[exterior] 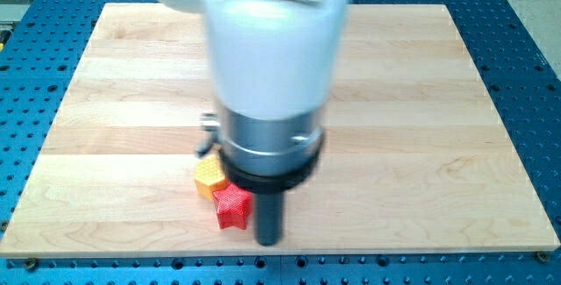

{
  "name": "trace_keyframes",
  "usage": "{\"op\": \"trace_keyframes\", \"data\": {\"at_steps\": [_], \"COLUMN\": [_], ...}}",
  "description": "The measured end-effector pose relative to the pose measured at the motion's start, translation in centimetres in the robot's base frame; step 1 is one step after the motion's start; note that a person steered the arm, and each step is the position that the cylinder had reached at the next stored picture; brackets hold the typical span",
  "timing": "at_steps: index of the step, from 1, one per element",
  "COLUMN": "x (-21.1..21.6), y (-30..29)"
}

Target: Separate the heart from the hexagon

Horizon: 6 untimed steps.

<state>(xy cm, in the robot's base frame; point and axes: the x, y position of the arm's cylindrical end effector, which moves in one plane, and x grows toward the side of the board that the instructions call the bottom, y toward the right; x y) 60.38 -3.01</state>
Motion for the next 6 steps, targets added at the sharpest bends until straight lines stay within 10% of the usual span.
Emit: {"op": "trace_keyframes", "data": {"at_steps": [6], "x": [-20.9], "y": [-4.5]}}
